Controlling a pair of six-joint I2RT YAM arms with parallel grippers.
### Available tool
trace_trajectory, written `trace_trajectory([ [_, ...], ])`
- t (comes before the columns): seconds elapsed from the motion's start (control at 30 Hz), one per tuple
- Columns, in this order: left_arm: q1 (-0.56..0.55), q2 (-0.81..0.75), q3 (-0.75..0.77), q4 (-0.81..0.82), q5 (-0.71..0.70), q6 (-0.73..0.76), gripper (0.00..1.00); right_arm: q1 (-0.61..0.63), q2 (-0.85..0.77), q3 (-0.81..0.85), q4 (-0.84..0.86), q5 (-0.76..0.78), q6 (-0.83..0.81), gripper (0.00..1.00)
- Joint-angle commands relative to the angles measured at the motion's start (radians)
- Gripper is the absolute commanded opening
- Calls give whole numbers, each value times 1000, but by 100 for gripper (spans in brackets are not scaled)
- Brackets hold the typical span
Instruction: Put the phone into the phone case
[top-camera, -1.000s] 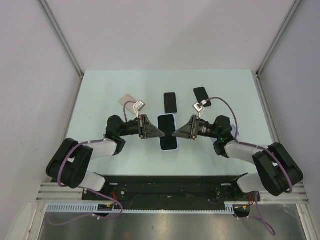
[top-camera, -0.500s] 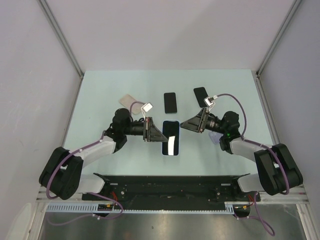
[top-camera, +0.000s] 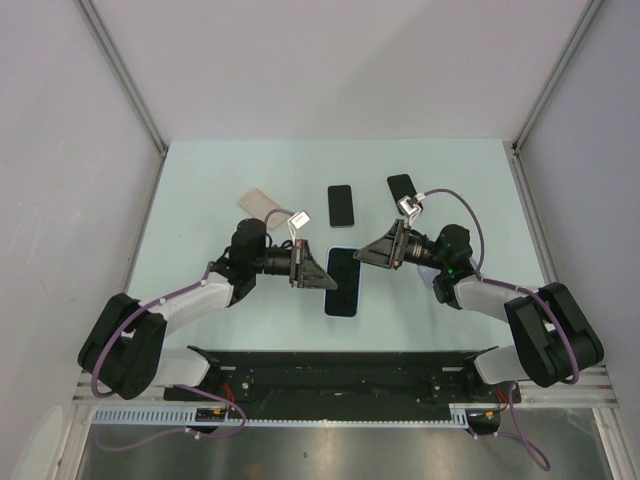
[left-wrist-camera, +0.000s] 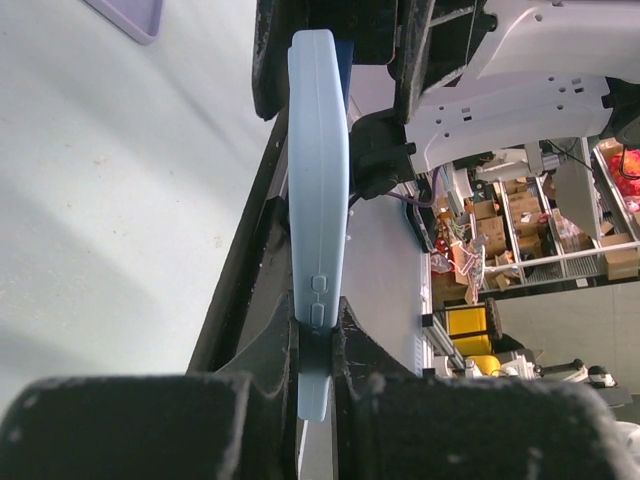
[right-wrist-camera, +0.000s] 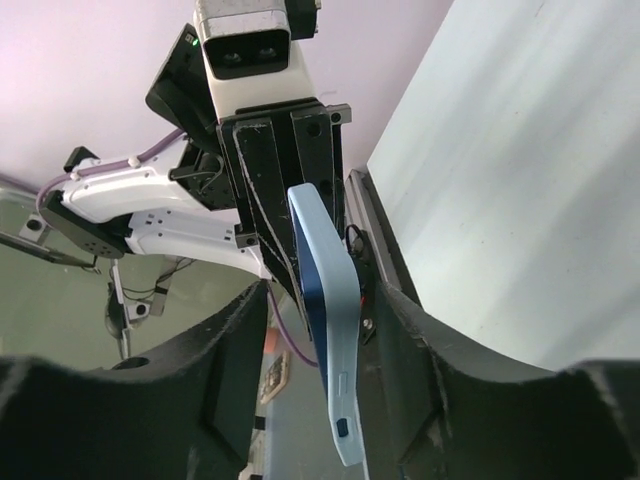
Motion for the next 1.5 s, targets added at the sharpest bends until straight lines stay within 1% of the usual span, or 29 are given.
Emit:
trace_trajectory([
  [0.0, -4, -45, 29, 2, 16, 17, 0, 19, -21, 36, 5, 11, -31, 47],
  [0.03, -4, -48, 28, -1, 13, 14, 0, 23, -23, 36, 2, 11, -33, 40],
  [0.1, -4, -50, 28, -13, 5, 14, 0, 30, -23, 36, -2, 13, -39, 33],
  [0.13, -4, -47, 29, -38, 2, 17, 0, 35, -23, 36, -1, 14, -40, 24],
  [0.17, -4, -44, 32, -59, -10, 38, 0, 41, -26, 36, 1, 17, -45, 19],
  [0.2, -4, -42, 46, -91, -23, 57, 0, 43, -29, 37, -2, 23, -47, 13],
  [0.23, -4, -41, 57, -178, -43, 81, 0, 43, -32, 37, -7, 26, -51, 5],
  [0.3, -5, -35, 78, -246, -90, 146, 0, 47, -56, 46, -59, 42, -86, 0],
  [0.33, -5, -30, 85, -294, -102, 157, 0, 50, -67, 52, -96, 49, -111, 0],
  [0.37, -7, -24, 92, -320, -122, 179, 0, 53, -82, 63, -199, 58, -148, 0],
  [0.43, -7, -15, 111, -377, -142, 198, 0, 79, -128, 104, -325, 101, -292, 0],
  [0.47, -10, -10, 114, -392, -153, 210, 0, 91, -144, 121, -452, 123, -341, 1],
  [0.5, -10, -6, 123, -403, -156, 216, 0, 104, -167, 135, -507, 170, -385, 5],
  [0.53, -10, 1, 124, -406, -152, 219, 0, 128, -175, 155, -548, 186, -452, 18],
  [0.57, -11, 1, 127, -405, -147, 218, 0, 133, -181, 157, -576, 190, -462, 25],
  [0.6, -11, -2, 126, -399, -132, 212, 0, 133, -179, 157, -576, 165, -459, 30],
  [0.63, -11, -10, 124, -373, -123, 192, 0, 132, -175, 155, -567, 137, -443, 39],
  [0.7, -10, -22, 114, -336, -101, 164, 0, 131, -150, 149, -516, 42, -418, 43],
  [0.73, -11, -30, 109, -290, -80, 132, 0, 132, -123, 145, -497, 20, -406, 45],
  [0.83, -11, -56, 105, -233, -63, 88, 0, 138, -74, 106, -377, -53, -332, 47],
  [0.87, -10, -71, 101, -224, -61, 80, 0, 139, -67, 79, -296, -75, -285, 47],
  [0.97, -10, -93, 100, -207, -76, 63, 0, 144, -55, 47, -205, -98, -243, 47],
  [1.07, -8, -119, 94, -184, -99, 42, 0, 145, -63, 4, -154, -101, -208, 47],
  [1.2, -4, -134, 104, -204, -144, 37, 0, 142, -73, -26, -148, -106, -199, 46],
  [1.27, -2, -136, 108, -211, -161, 45, 0, 145, -81, -36, -148, -90, -200, 36],
  [1.3, -2, -136, 112, -228, -181, 49, 0, 148, -90, -38, -151, -83, -199, 28],
  [1.33, -2, -134, 115, -242, -190, 69, 0, 151, -95, -39, -154, -75, -202, 13],
  [1.4, -2, -133, 135, -309, -234, 101, 0, 155, -107, -38, -180, -41, -205, 0],
  [1.47, -5, -128, 152, -366, -265, 164, 0, 158, -115, -38, -214, -11, -206, 0],
])
